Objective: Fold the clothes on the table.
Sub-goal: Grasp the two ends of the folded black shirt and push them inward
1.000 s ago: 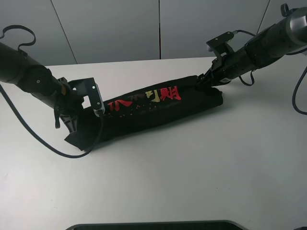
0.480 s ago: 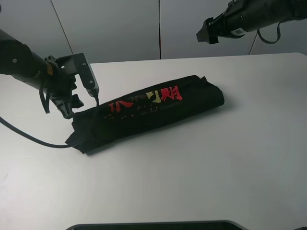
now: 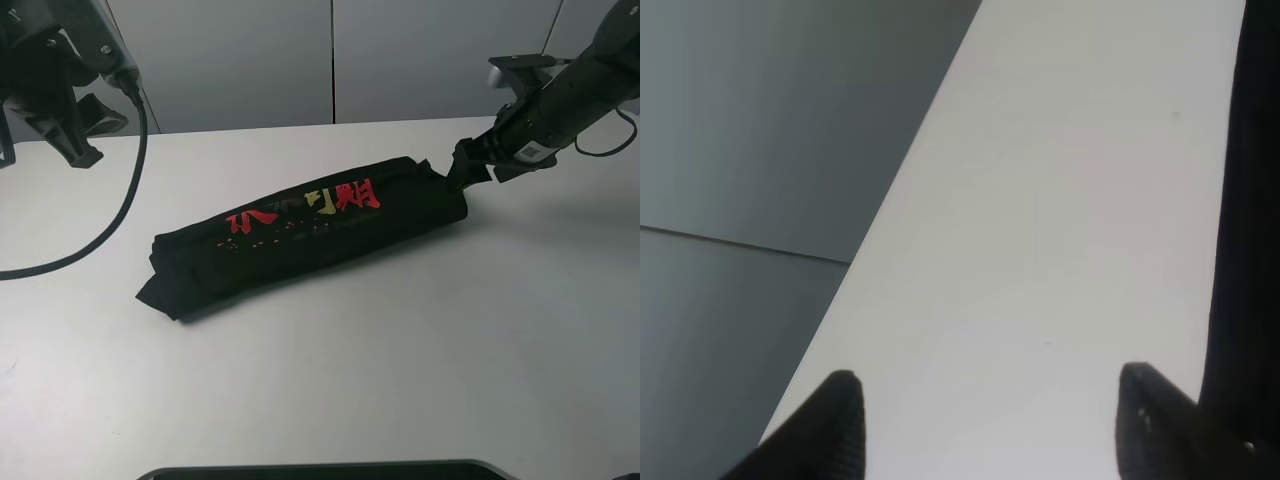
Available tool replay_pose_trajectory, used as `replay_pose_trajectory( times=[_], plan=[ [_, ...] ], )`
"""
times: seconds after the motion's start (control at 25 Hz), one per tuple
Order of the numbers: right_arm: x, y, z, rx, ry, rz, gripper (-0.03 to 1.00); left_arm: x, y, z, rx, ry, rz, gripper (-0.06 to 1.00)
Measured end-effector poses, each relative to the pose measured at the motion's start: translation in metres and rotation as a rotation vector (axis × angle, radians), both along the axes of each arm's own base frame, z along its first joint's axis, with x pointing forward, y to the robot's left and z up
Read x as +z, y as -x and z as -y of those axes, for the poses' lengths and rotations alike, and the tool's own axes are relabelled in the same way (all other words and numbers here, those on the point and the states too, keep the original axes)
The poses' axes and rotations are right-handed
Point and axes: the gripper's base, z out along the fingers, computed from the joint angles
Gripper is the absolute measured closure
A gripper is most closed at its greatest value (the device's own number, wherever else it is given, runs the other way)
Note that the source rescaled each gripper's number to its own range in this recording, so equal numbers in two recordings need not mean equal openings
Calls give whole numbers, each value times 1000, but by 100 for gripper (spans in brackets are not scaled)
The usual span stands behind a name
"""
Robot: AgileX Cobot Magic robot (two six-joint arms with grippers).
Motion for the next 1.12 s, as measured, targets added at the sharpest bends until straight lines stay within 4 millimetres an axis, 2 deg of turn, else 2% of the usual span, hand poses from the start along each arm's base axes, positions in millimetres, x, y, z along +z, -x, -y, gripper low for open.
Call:
replay_pose_trajectory(
  times=[0.16, 0.4, 0.8, 0.88, 0.96, 1.08, 1.12],
  plan=[
    [-20, -3, -9, -9, -99, -55, 14, 11, 7, -4, 11, 22, 20, 24],
    [-50, -6, -18, -7, -198, -101, 14, 12, 10, -6, 22, 27, 5, 24],
    [-73, -10, -23, -47, -274, -134, 16, 12, 10, -6, 32, 41, -2, 24],
    [-75, -12, -23, -52, -279, -134, 27, 12, 11, -6, 37, 47, -5, 24],
    [-79, -12, -24, -59, -288, -147, 46, 12, 11, -6, 38, 48, -5, 24],
    [-83, -9, -26, -56, -313, -182, 84, 12, 11, -5, 39, 51, -7, 24],
    [-83, -9, -26, -57, -319, -189, 87, 12, 11, -5, 39, 51, -7, 24]
  ],
)
